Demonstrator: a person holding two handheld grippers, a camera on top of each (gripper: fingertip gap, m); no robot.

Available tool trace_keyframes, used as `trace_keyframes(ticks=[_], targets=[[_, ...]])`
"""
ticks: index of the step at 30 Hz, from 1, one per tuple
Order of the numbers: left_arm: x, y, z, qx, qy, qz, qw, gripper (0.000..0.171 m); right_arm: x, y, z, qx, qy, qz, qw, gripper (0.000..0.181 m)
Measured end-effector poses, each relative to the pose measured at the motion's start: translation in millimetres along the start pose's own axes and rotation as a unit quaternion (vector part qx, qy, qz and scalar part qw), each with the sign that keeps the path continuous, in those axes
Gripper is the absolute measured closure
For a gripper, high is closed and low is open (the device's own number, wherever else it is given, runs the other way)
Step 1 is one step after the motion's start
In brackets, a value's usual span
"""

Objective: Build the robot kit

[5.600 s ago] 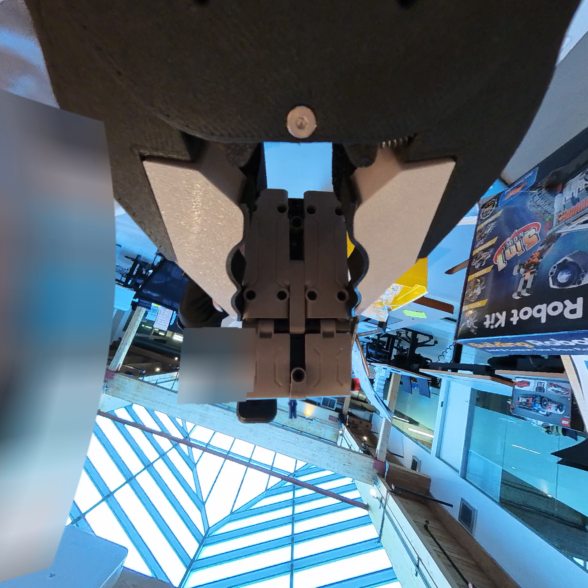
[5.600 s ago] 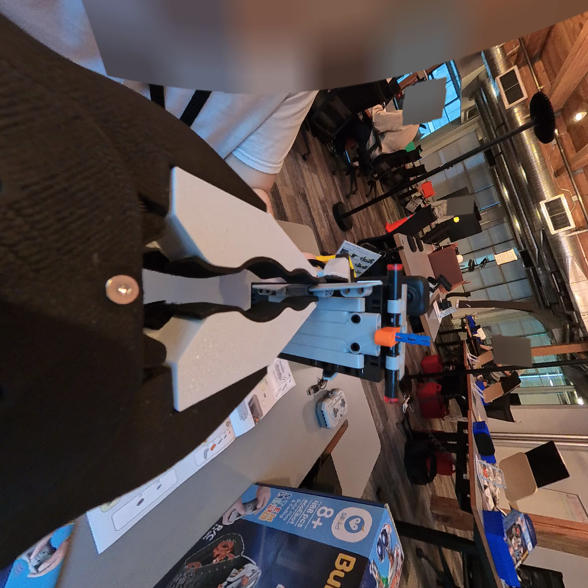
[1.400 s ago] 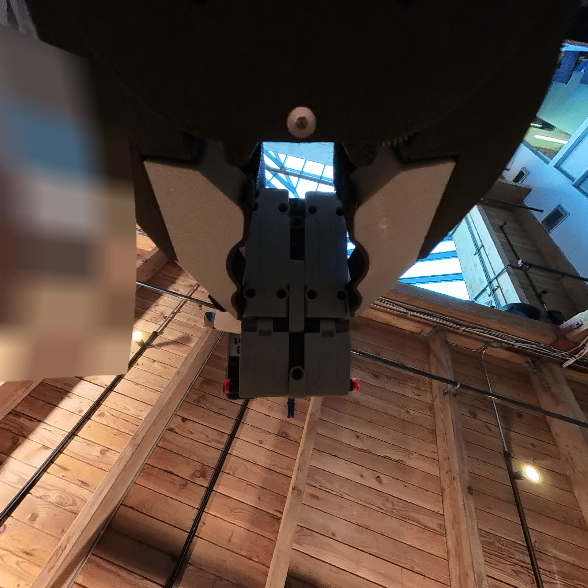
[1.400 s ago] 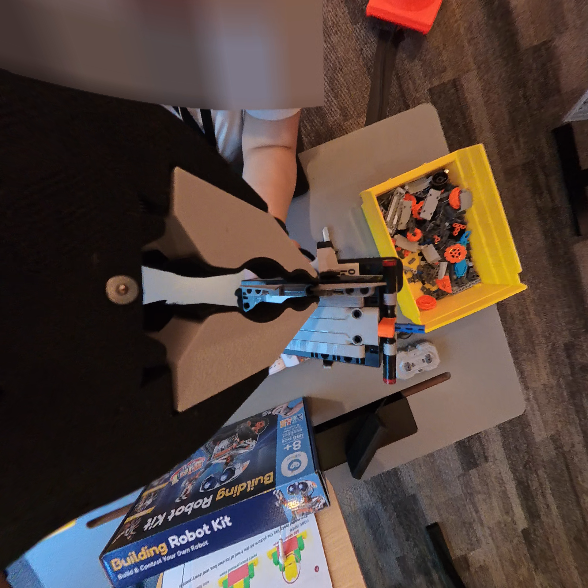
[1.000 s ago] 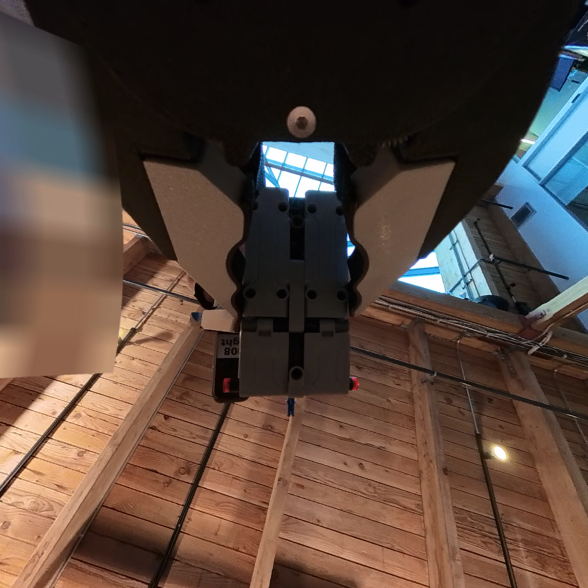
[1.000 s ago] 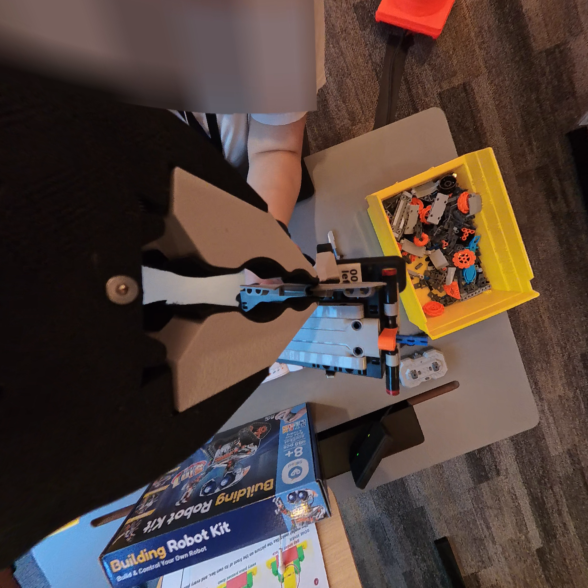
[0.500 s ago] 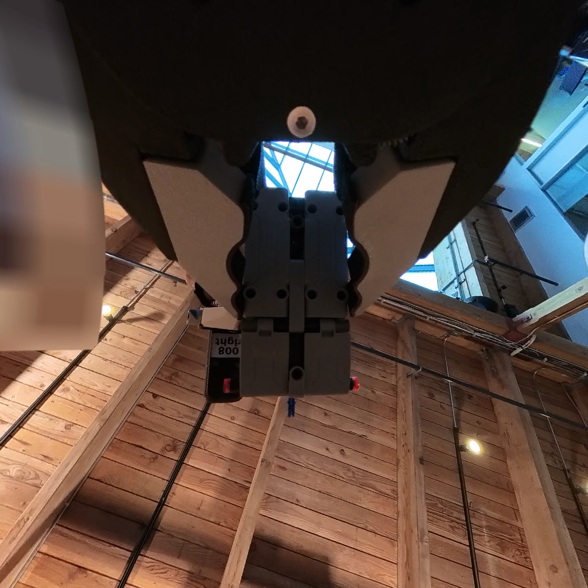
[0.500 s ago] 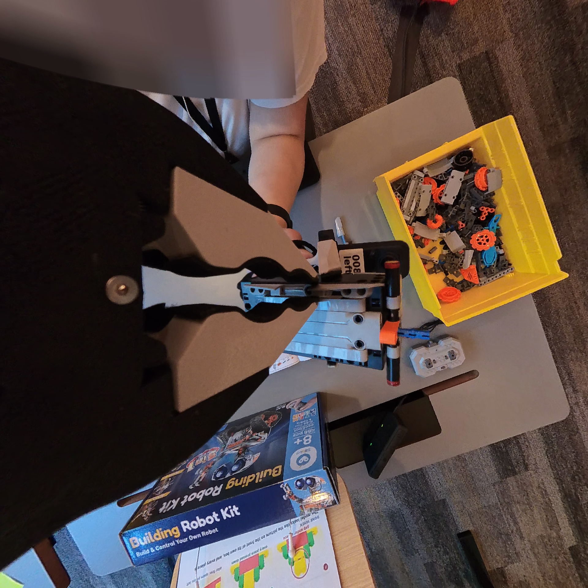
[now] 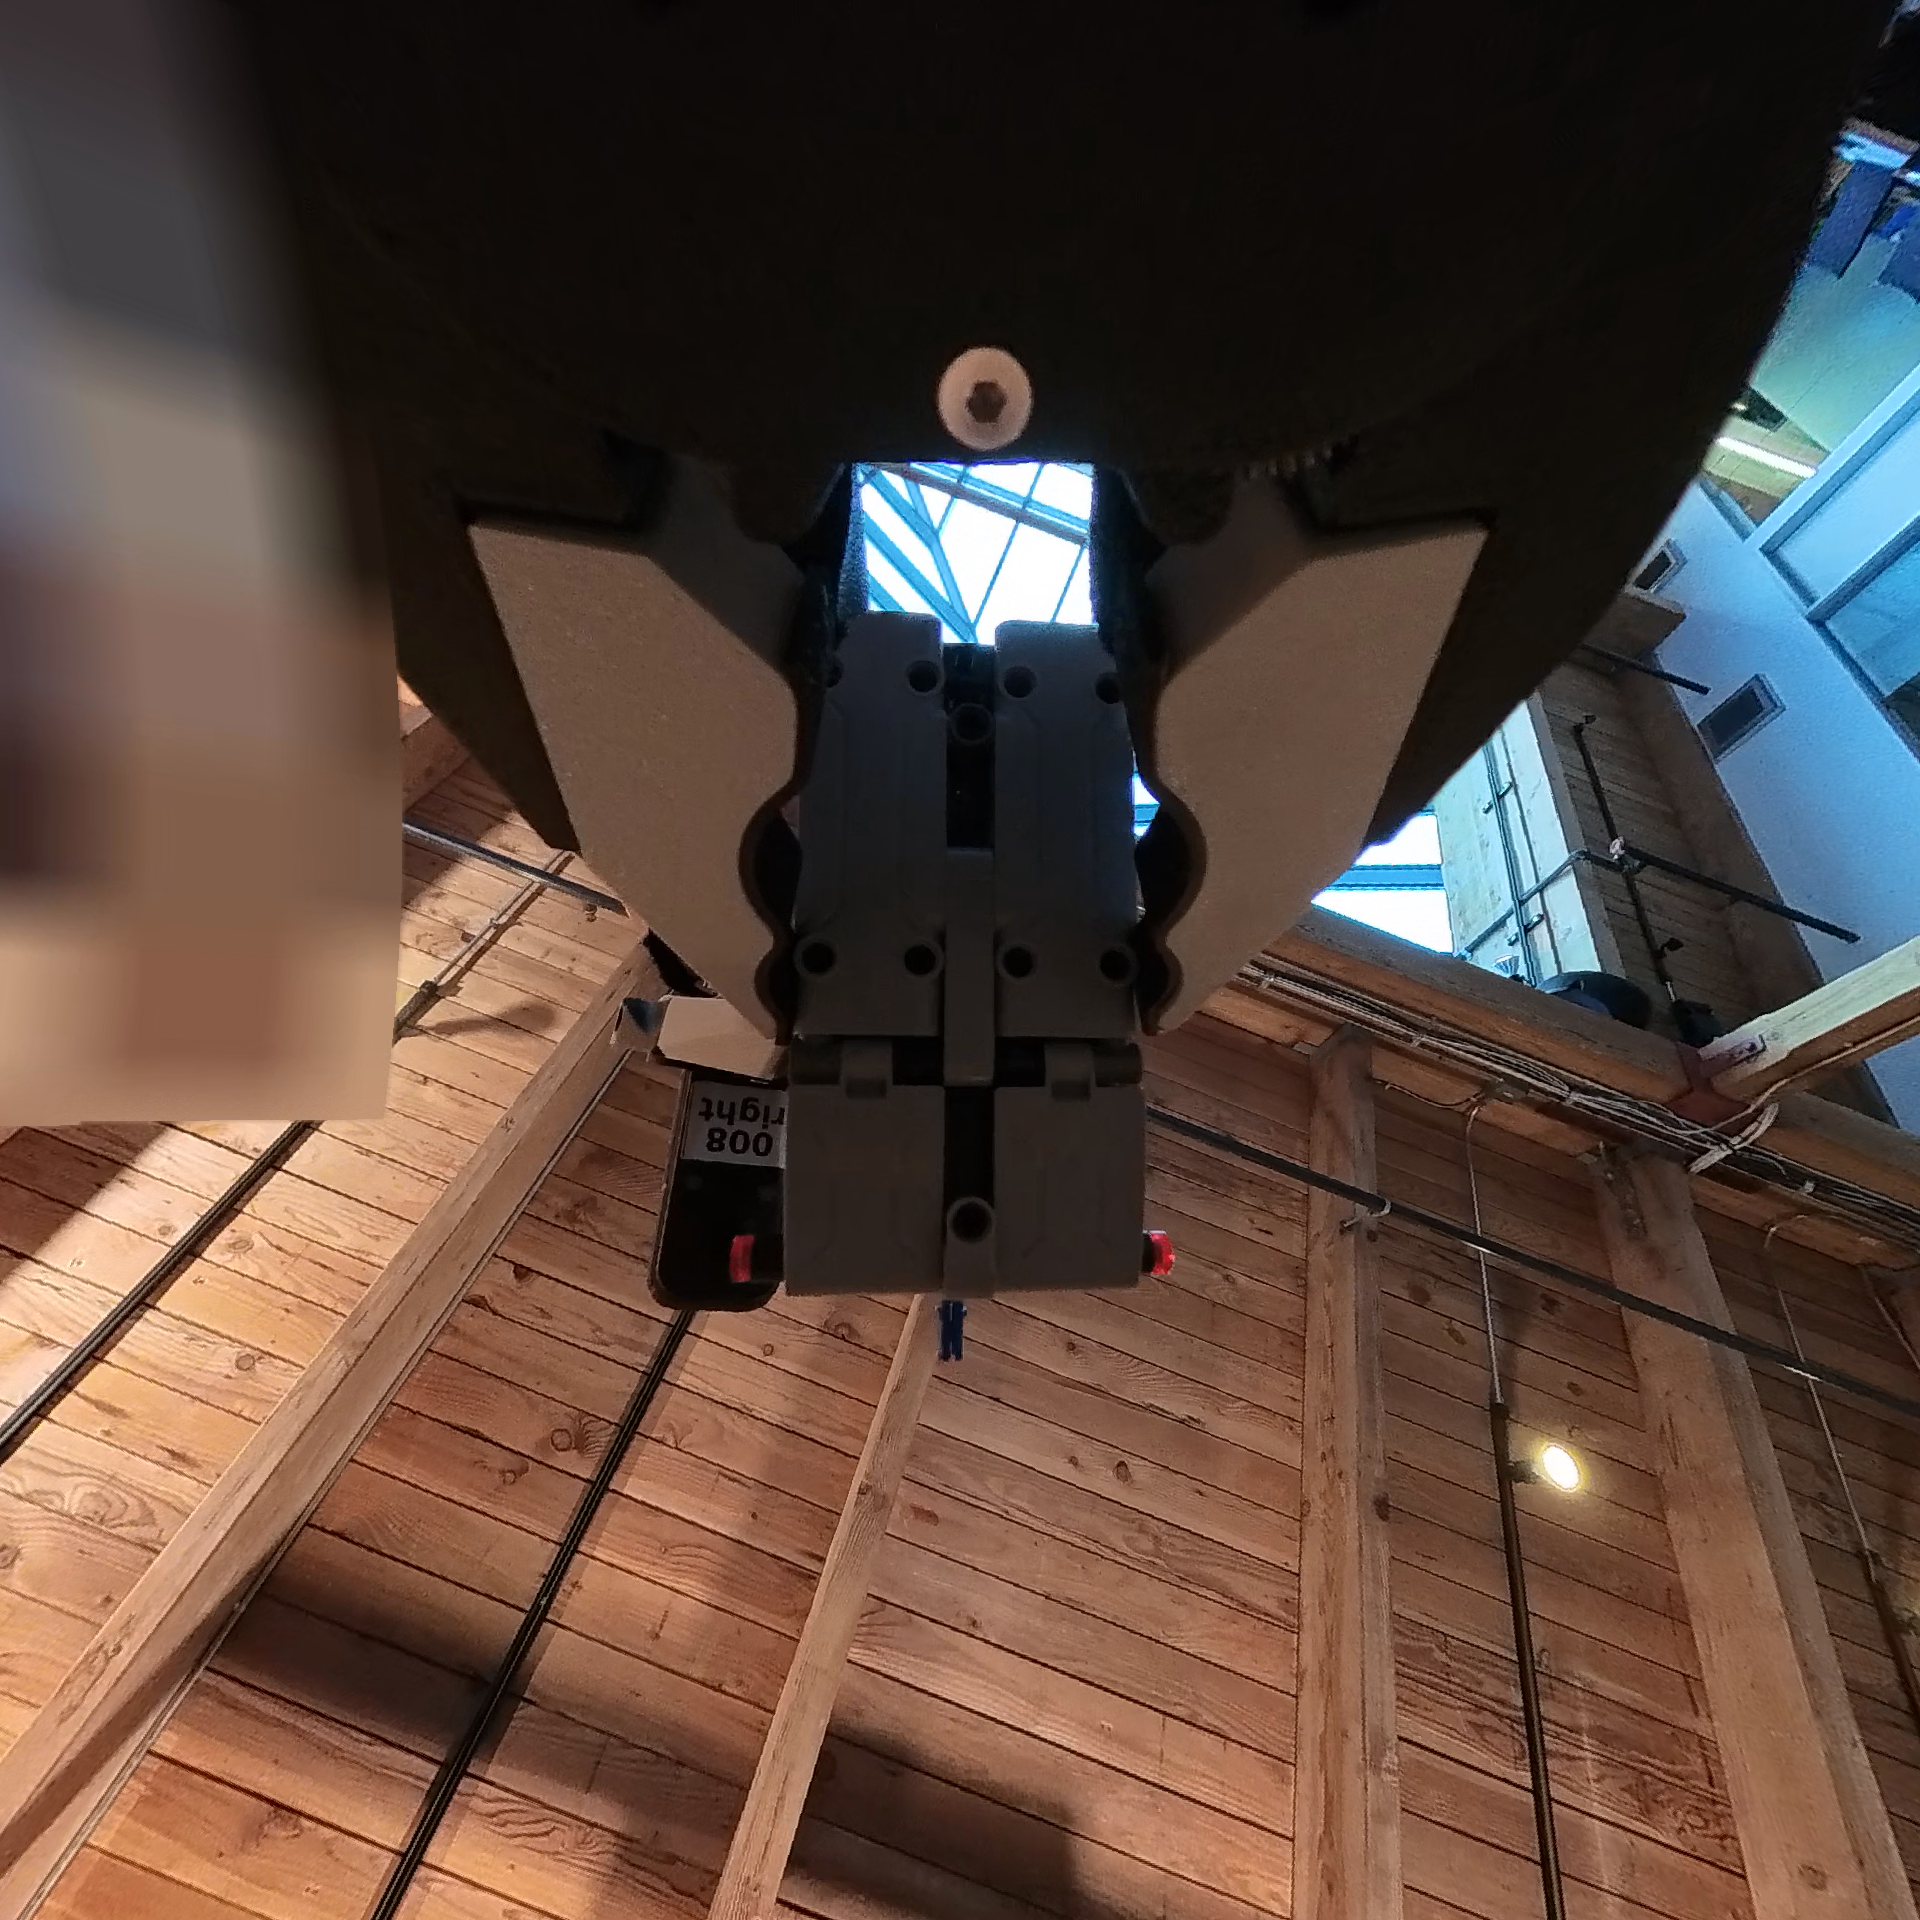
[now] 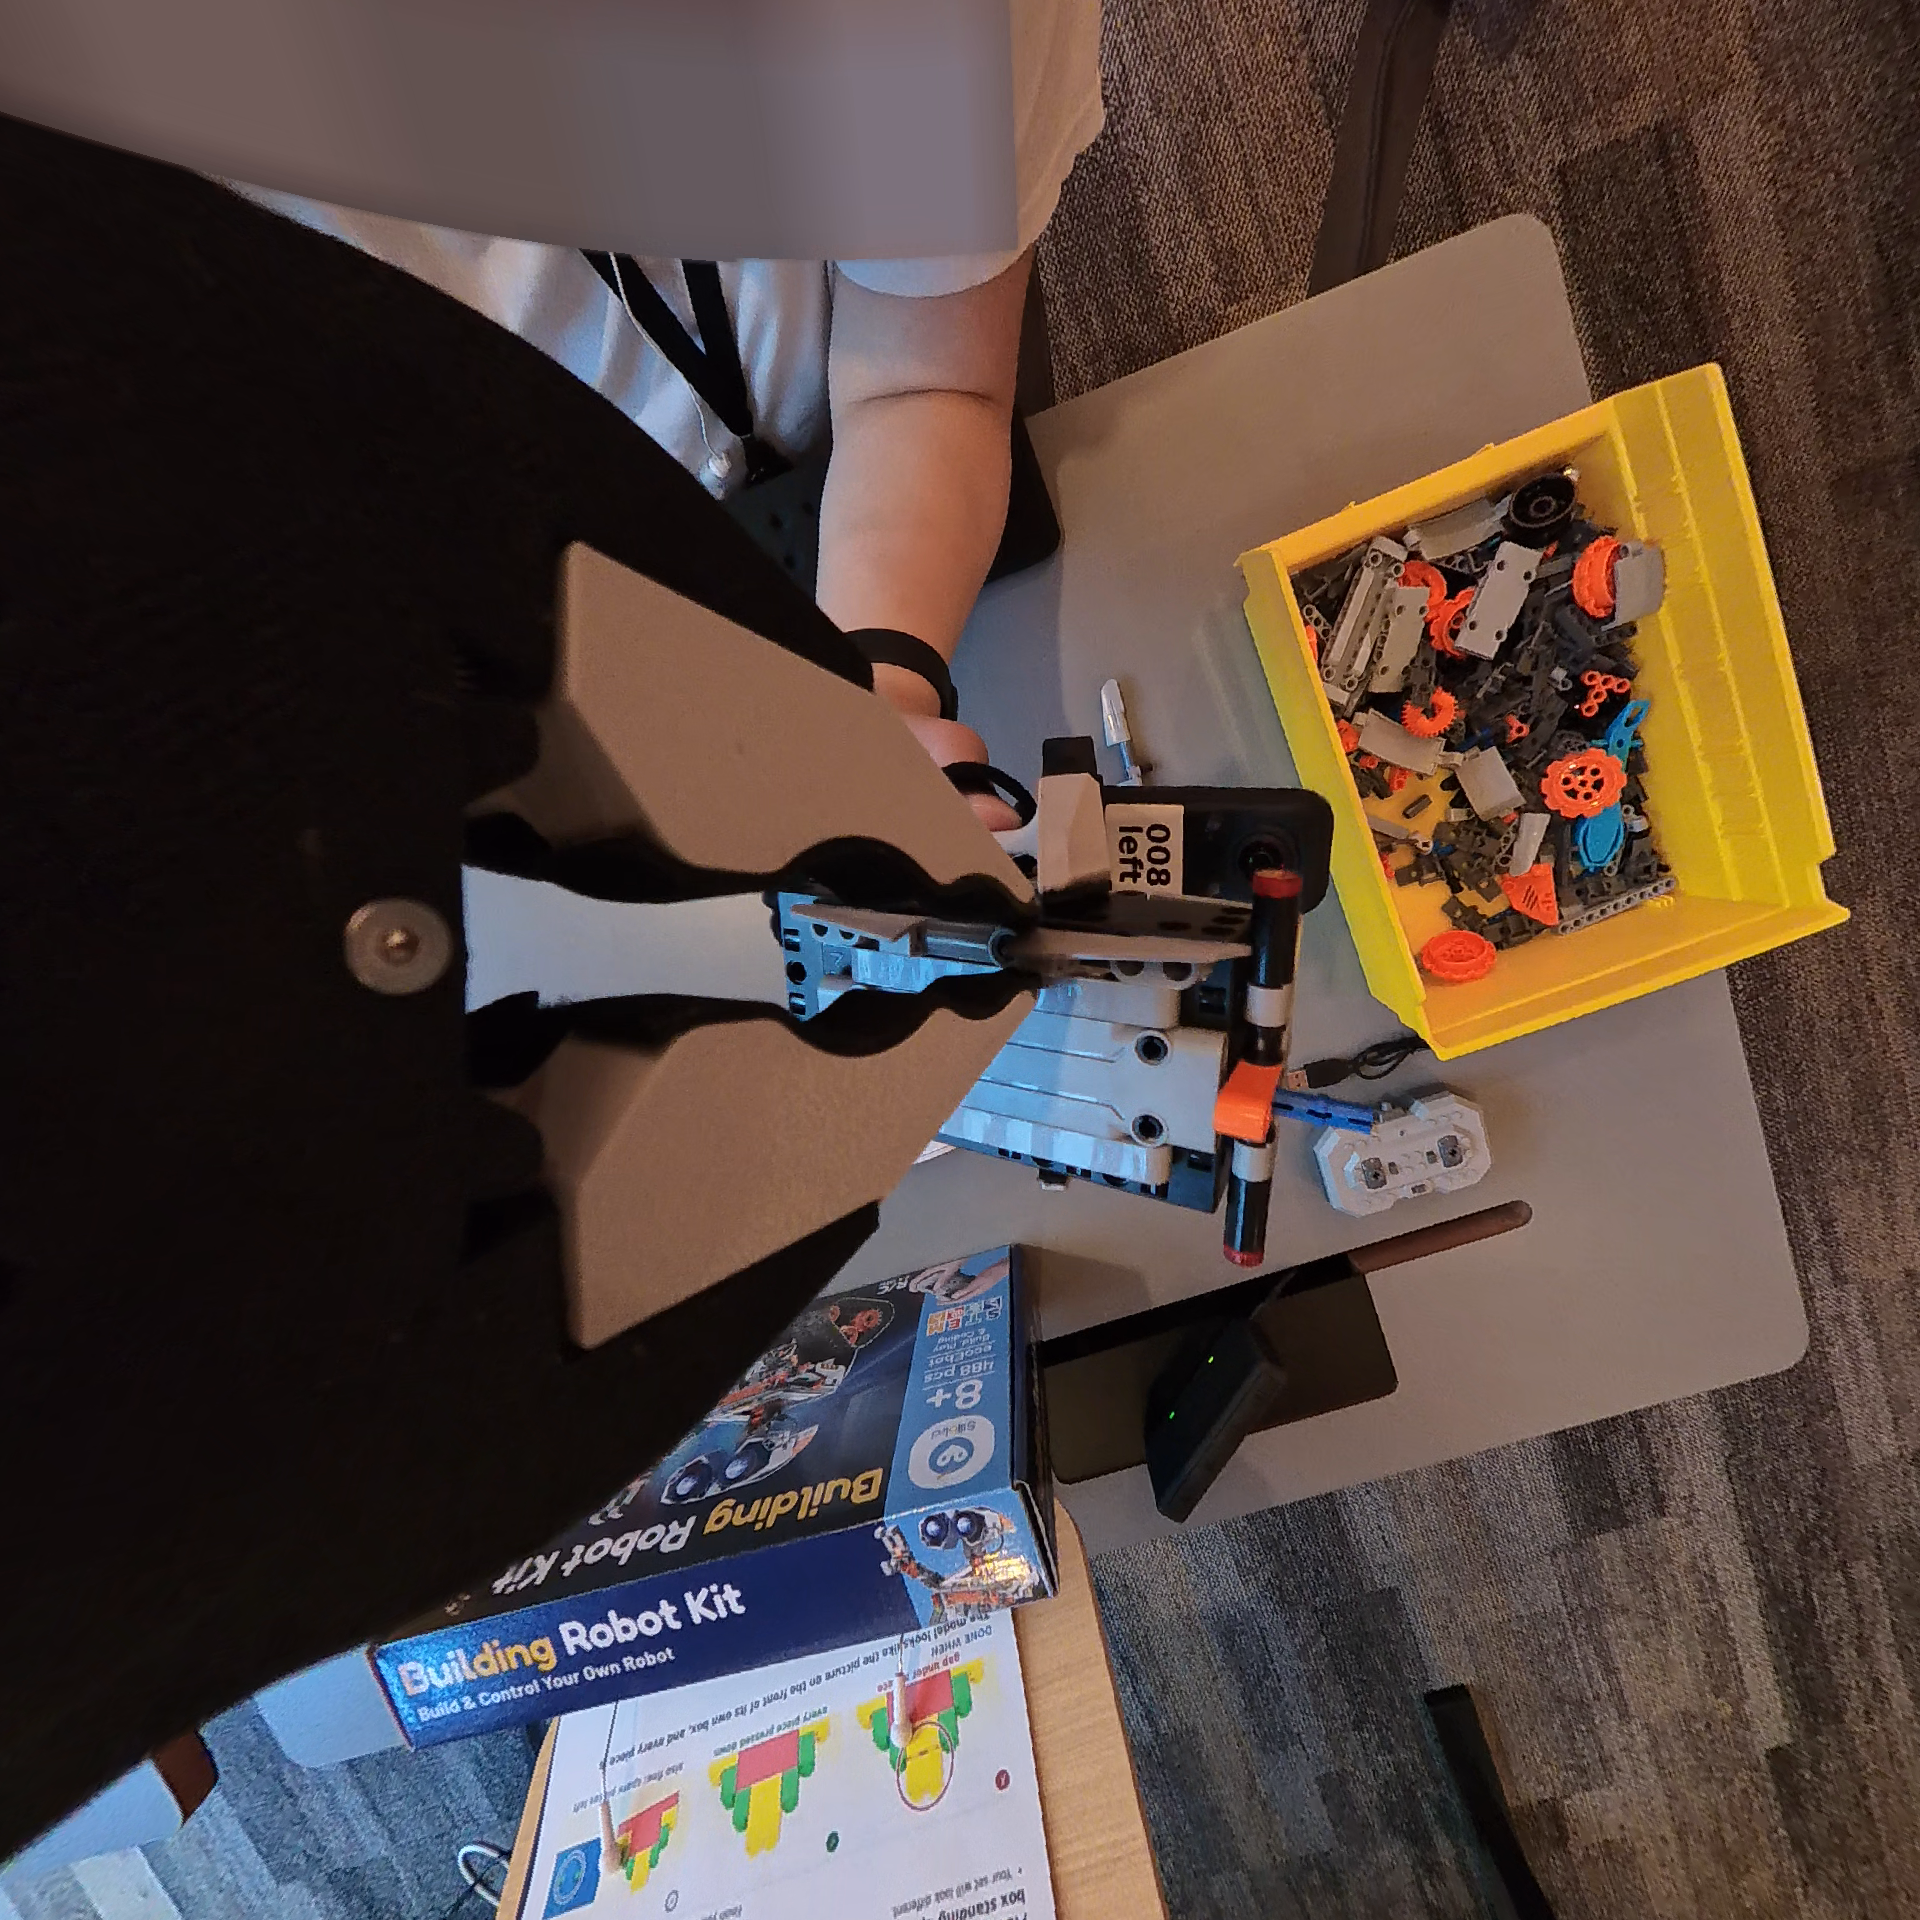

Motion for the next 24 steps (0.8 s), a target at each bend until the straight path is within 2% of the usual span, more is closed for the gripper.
trace_keyframes(ticks=[24], targets=[[-3.1,1.4,-3.1,0.005,0.006,0.003,1.000,0.109,6.6,5.2,2.1,0.020,0.035,-0.016,0.999,0.165]])
Point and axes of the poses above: each gripper's, where its closed fingertips meet, x back along the fingers, z out of its top, y = z × x across the jaws, the point moved 5 cm from there along x, back along the fingers, and after that the axes turned 5 degrees about y, right-handed, at the moved point
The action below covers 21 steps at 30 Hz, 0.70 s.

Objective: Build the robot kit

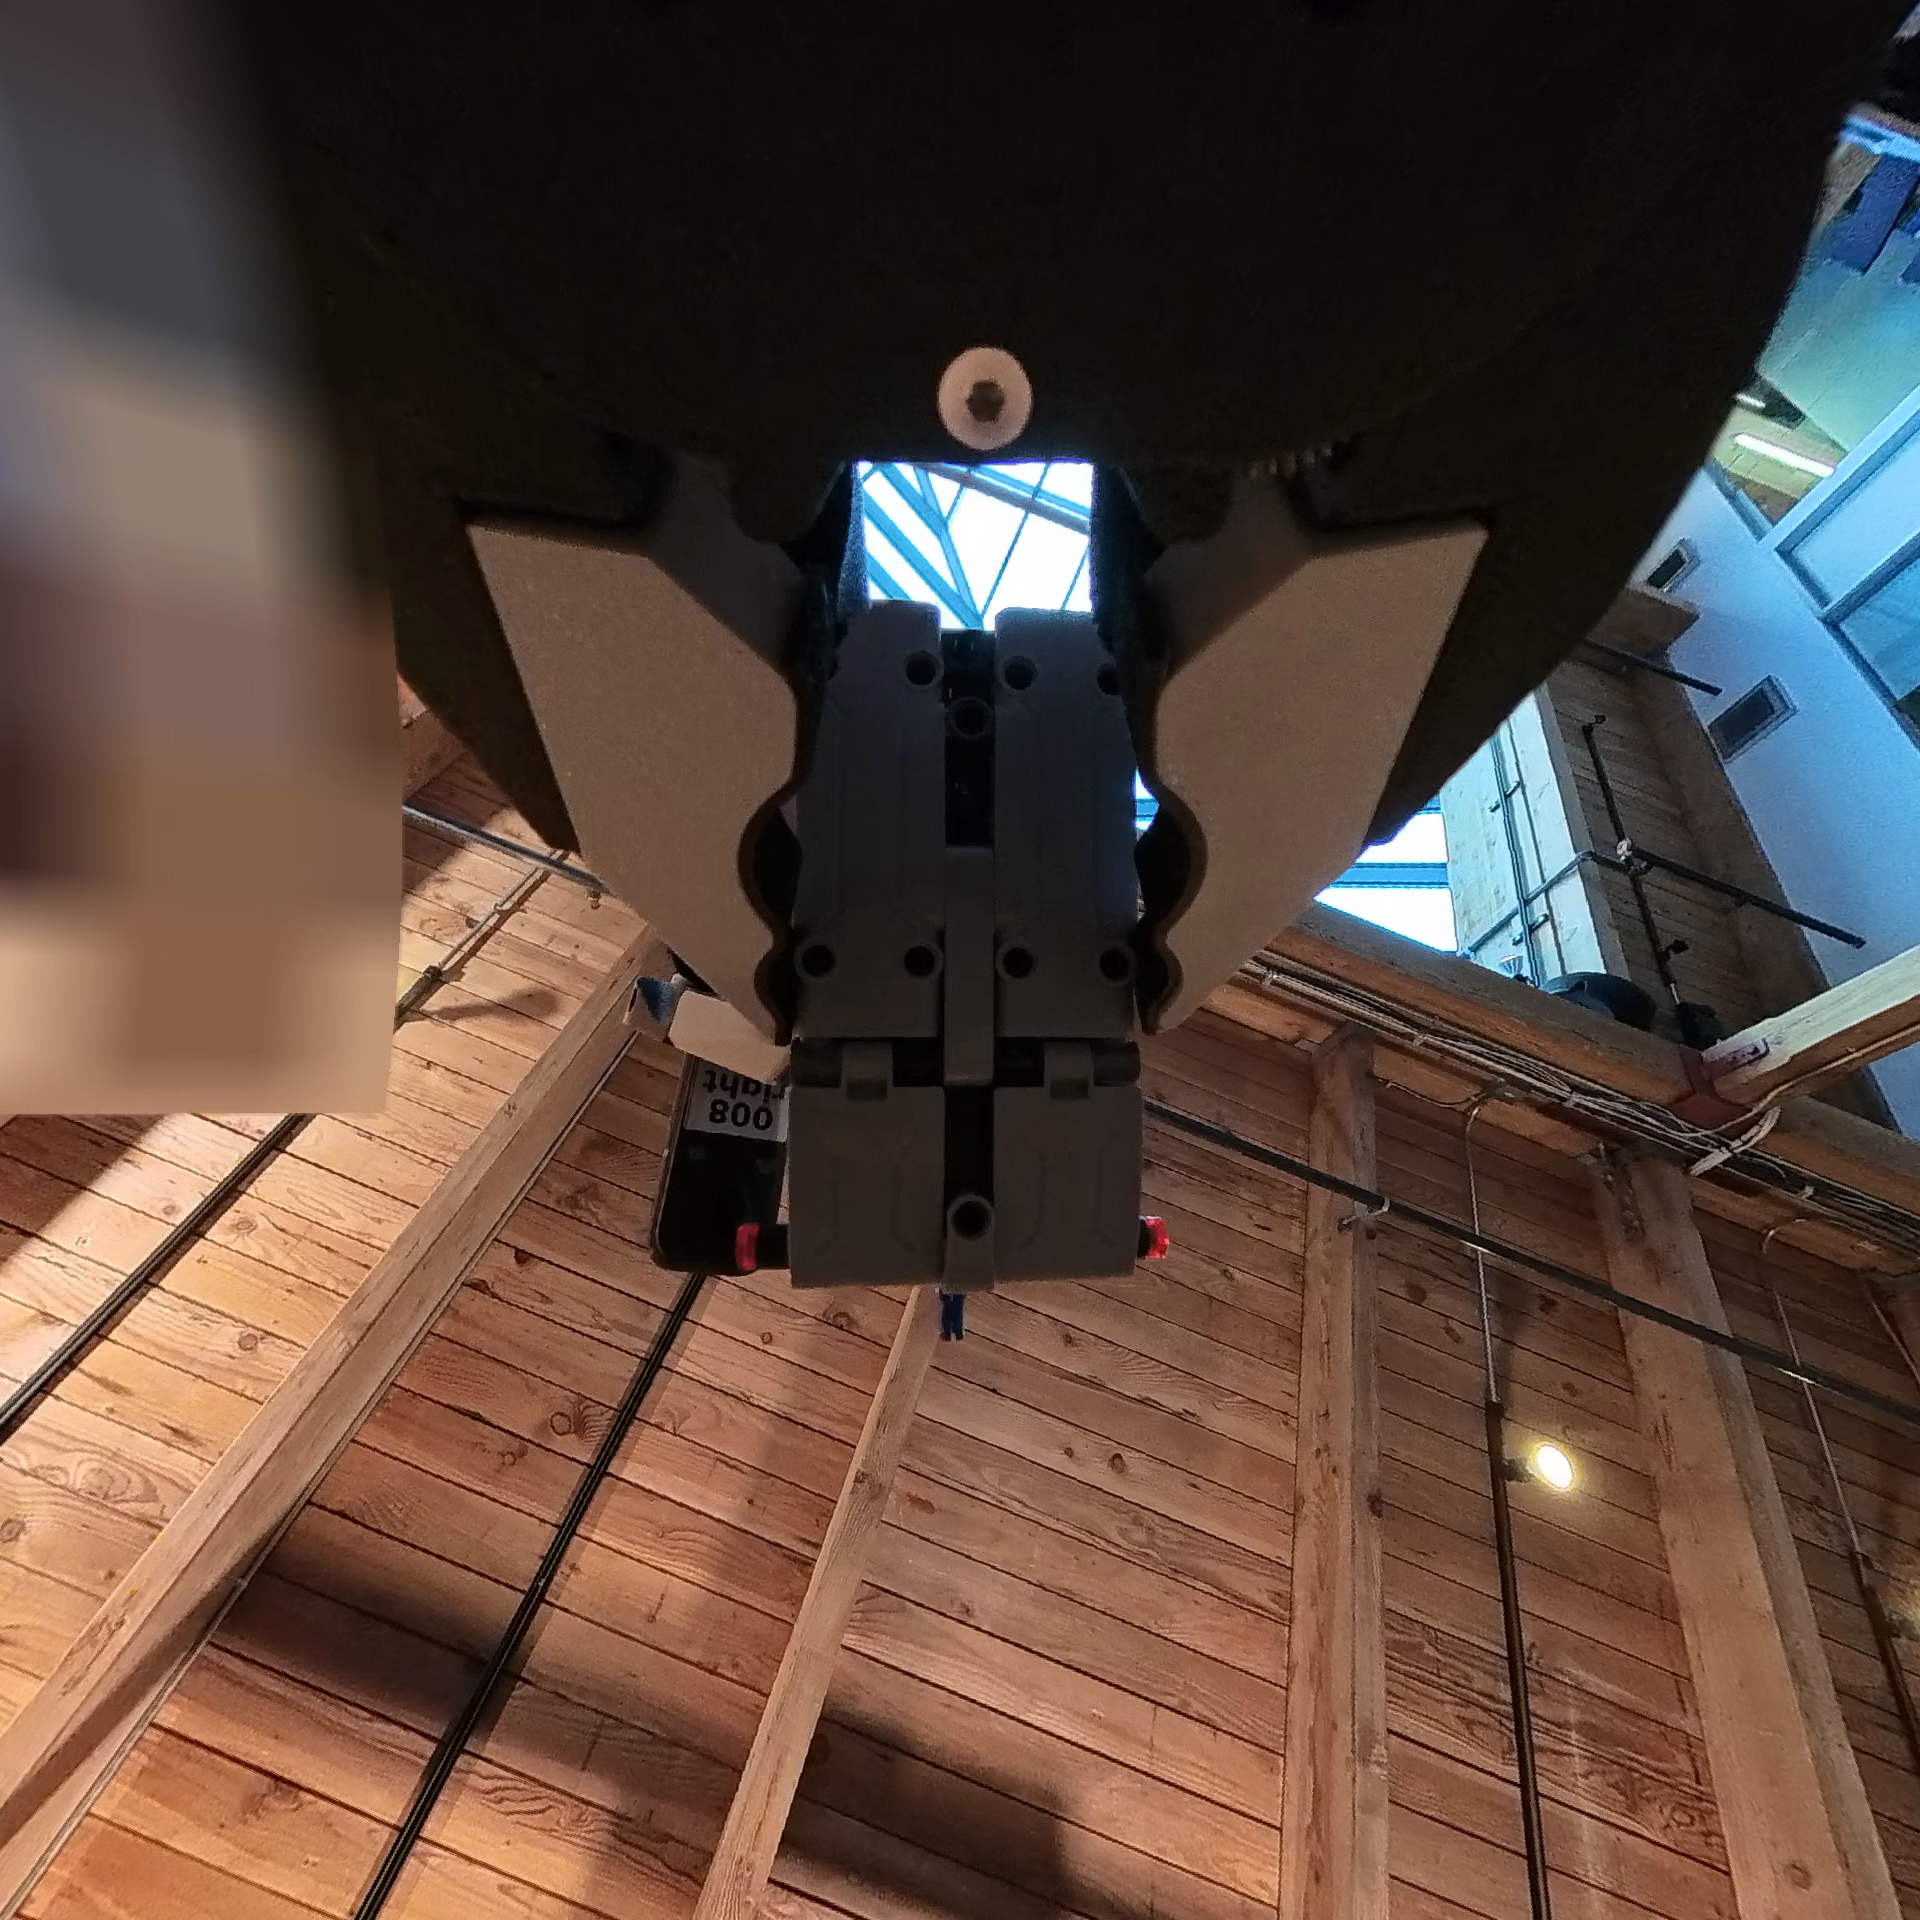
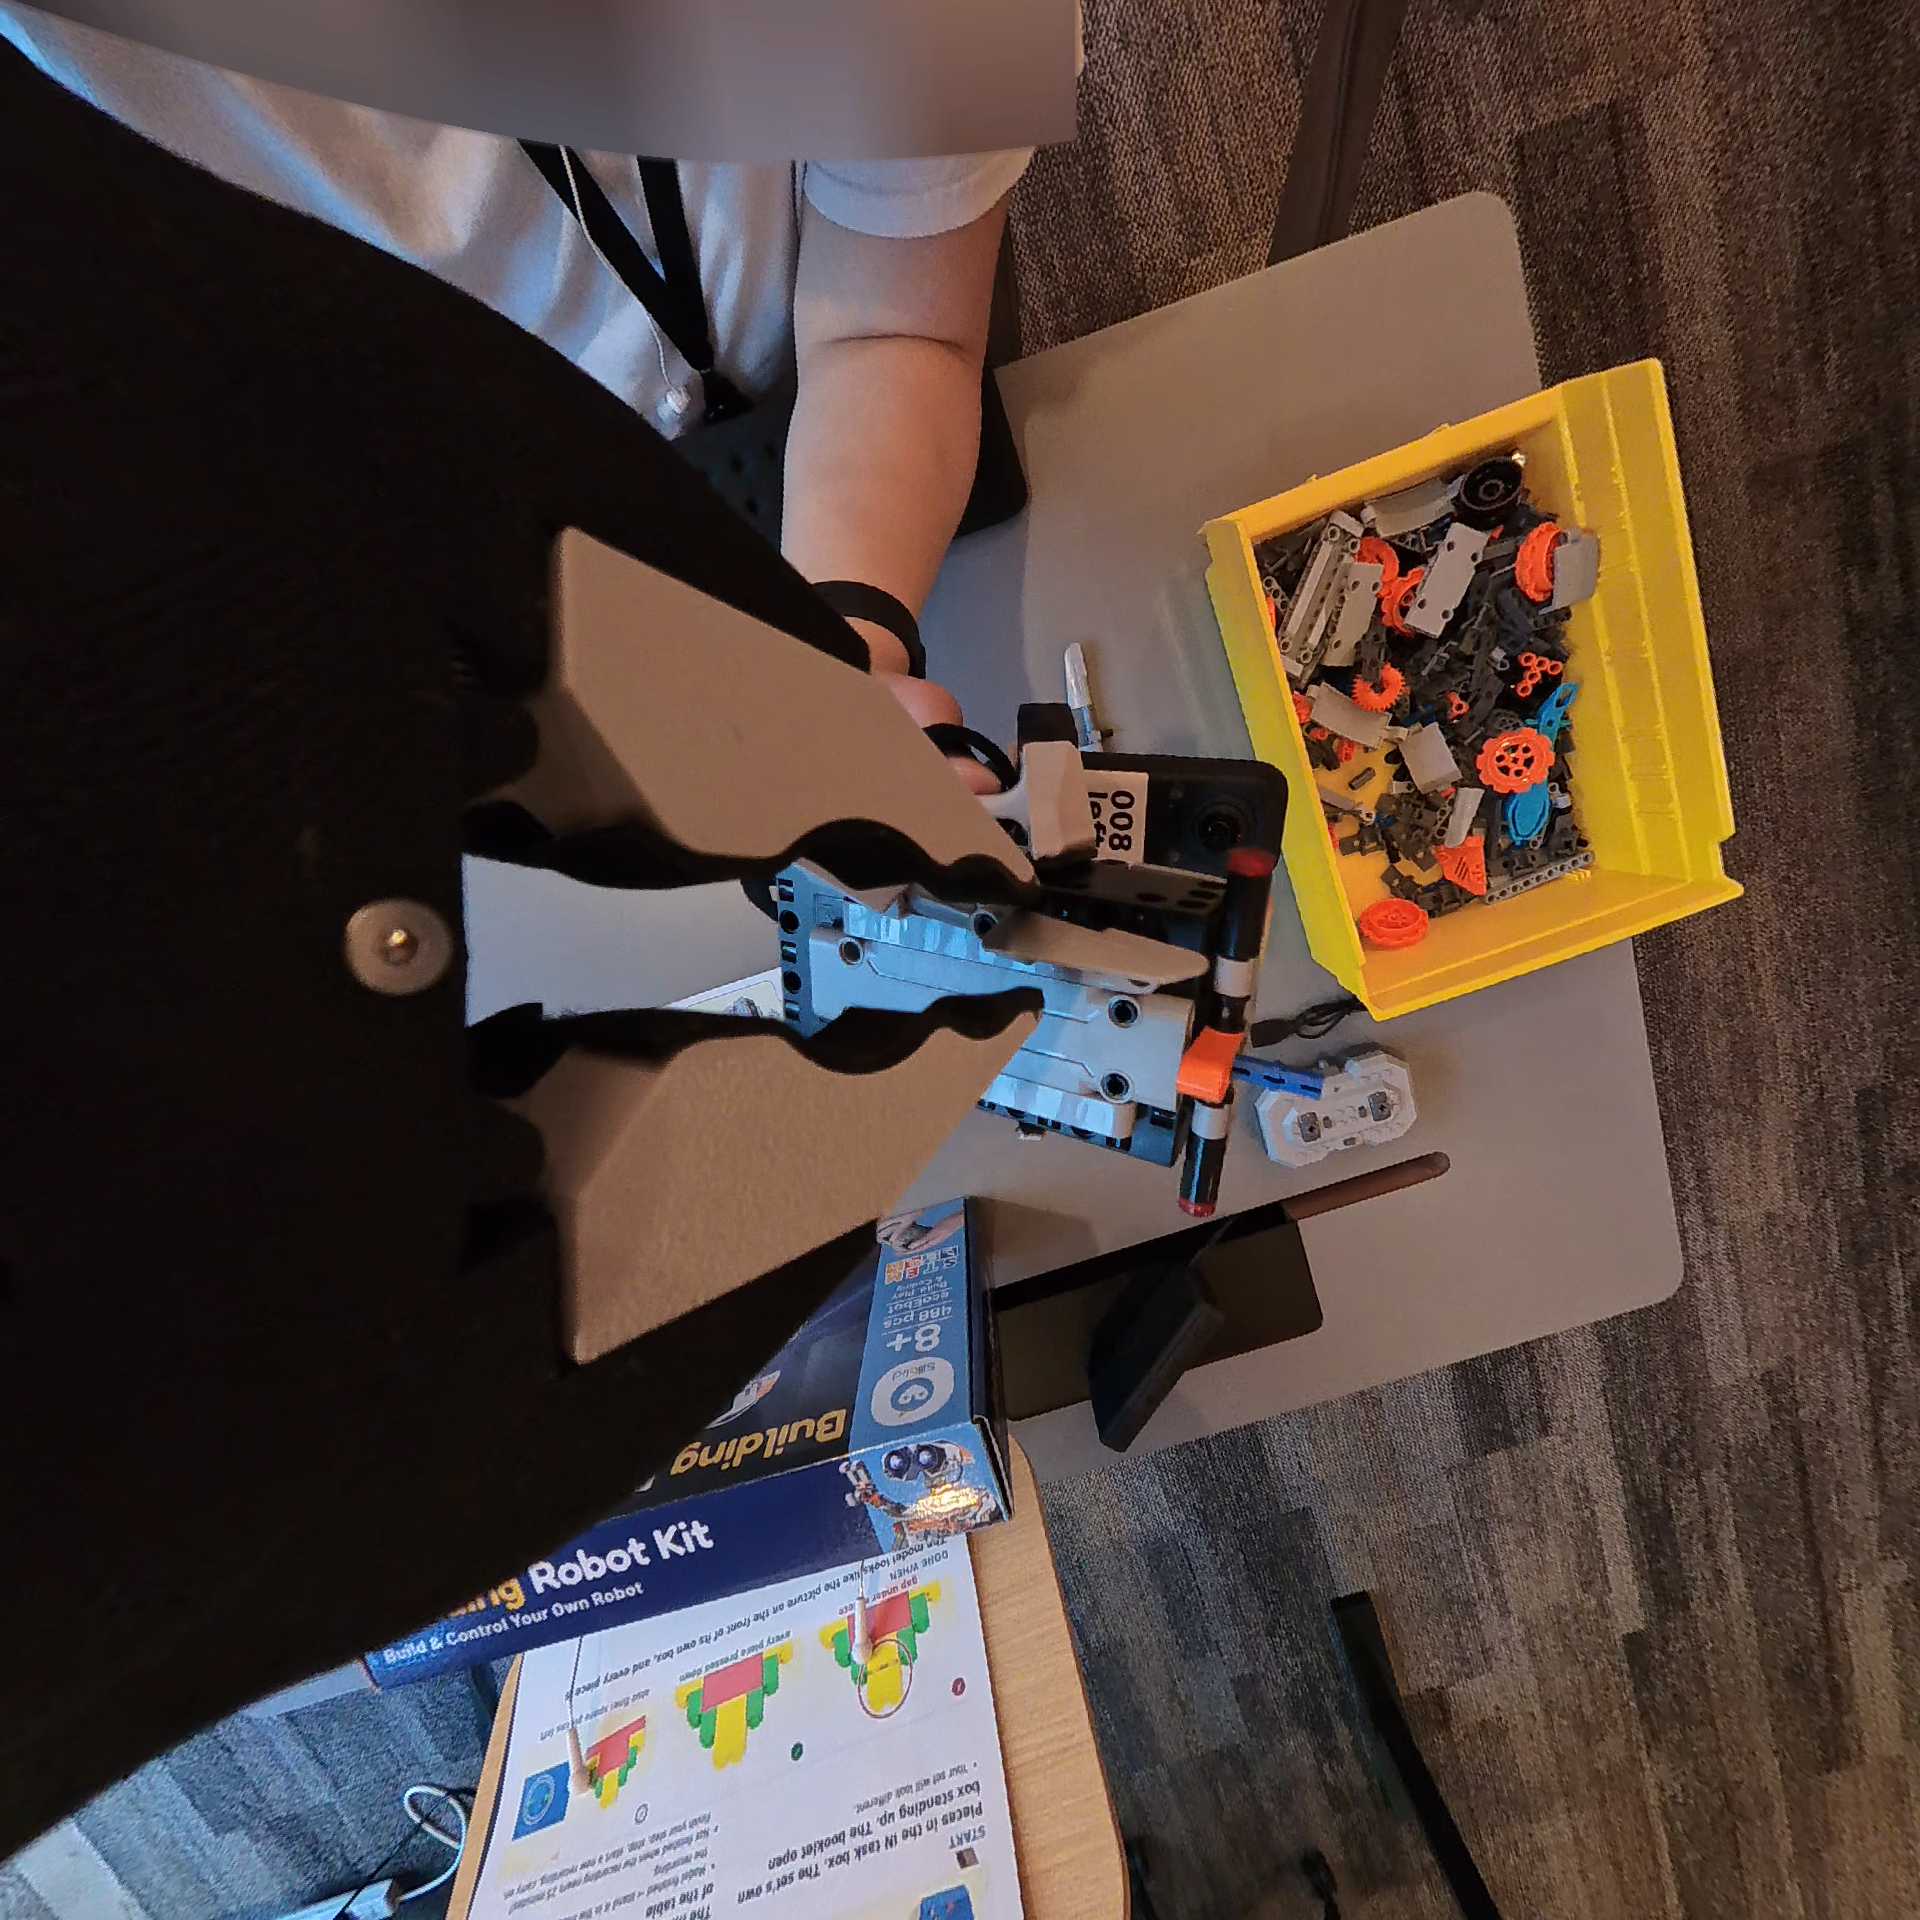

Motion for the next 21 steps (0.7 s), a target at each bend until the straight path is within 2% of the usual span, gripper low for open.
trace_keyframes(ticks=[9,11,13,15,17,21], targets=[[5.4,-8.2,5.9,0.037,0.027,0.020,0.999,0.109,4.5,3.8,5.1,0.013,0.026,-0.029,0.999,0.156],[7.4,-9.7,9.9,0.039,0.029,0.022,0.999,0.109,9.6,2.5,6.5,0.030,0.051,-0.044,0.997,0.153],[10.6,-12.5,14.9,0.033,0.030,0.027,0.999,0.108,19.1,-3.7,3.1,0.085,0.095,-0.076,0.989,0.144],[10.1,-12.1,18.7,0.024,0.029,0.033,0.999,0.108,30.3,-10.9,-9.6,0.164,0.155,-0.141,0.964,0.128],[9.6,-10.9,21.1,0.015,0.026,0.036,0.999,0.108,35.7,-20.3,-32.8,0.242,0.224,-0.202,0.922,0.127],[7.9,-9.1,17.7,0.006,0.017,0.041,0.999,0.108,16.9,-26.8,-93.9,0.313,0.270,-0.281,0.866,0.116]])
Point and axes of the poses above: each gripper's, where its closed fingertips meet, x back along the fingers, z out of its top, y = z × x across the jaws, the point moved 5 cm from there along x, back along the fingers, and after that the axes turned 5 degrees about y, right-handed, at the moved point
